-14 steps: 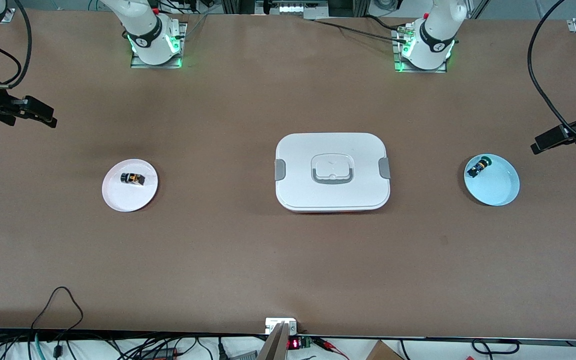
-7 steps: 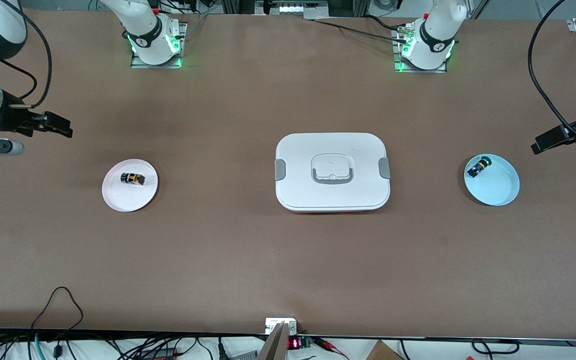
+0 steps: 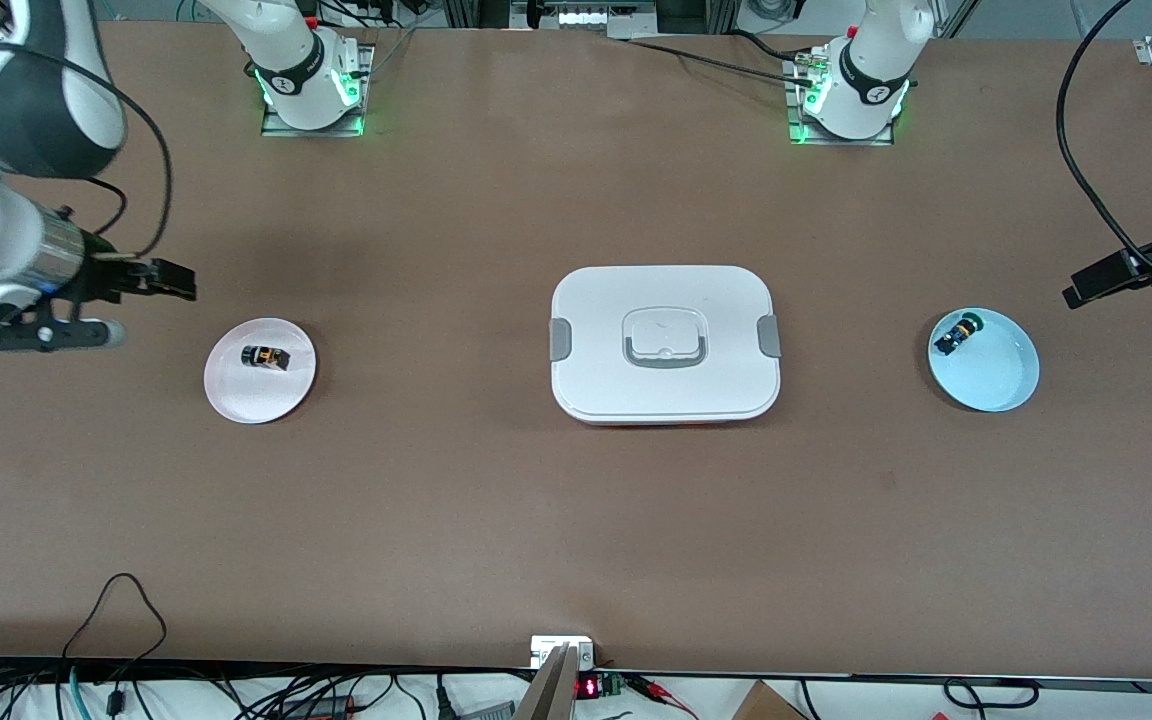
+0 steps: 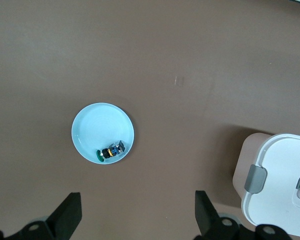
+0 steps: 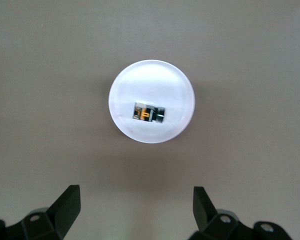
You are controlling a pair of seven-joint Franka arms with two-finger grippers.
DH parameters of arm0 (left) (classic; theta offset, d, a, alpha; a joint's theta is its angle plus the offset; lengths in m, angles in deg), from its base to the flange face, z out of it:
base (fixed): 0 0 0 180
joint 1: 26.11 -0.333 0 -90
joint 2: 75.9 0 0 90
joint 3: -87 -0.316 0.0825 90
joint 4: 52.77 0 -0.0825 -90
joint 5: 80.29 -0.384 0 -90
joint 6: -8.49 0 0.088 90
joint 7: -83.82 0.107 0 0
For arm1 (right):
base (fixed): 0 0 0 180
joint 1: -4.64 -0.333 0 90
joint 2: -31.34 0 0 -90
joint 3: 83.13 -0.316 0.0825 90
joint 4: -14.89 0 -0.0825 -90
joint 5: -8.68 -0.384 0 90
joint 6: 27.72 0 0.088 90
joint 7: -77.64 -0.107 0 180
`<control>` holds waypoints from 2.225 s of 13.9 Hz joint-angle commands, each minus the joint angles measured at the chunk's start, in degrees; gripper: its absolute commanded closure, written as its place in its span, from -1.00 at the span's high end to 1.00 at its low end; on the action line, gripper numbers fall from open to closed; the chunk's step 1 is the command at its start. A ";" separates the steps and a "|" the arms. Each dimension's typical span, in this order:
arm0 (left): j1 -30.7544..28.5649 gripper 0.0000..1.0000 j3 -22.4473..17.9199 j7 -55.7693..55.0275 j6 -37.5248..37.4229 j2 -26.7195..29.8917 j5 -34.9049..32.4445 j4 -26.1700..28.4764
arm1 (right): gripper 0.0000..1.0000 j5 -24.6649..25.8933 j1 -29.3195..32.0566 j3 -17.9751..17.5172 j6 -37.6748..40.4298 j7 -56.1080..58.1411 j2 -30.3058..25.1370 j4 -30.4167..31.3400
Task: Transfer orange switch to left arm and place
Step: 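Move the right gripper down over the switch on the white plate, then close the right gripper on the black-orange switch and lift it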
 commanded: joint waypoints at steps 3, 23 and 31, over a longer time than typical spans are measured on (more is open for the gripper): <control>-0.23 1.00 0.10 0.11 -0.26 0.14 -0.52 -0.67 | 1.00 0.33 -2.84 0.14 -6.56 -1.95 6.51 -0.54; 0.39 1.00 0.19 0.11 -0.52 0.58 -0.43 -1.29 | 1.00 -0.81 1.82 0.76 -42.53 -2.04 13.11 20.29; 0.39 1.00 0.36 0.20 -0.52 0.58 -0.43 -1.29 | 1.00 -2.04 1.82 0.76 -45.42 -2.57 13.29 24.33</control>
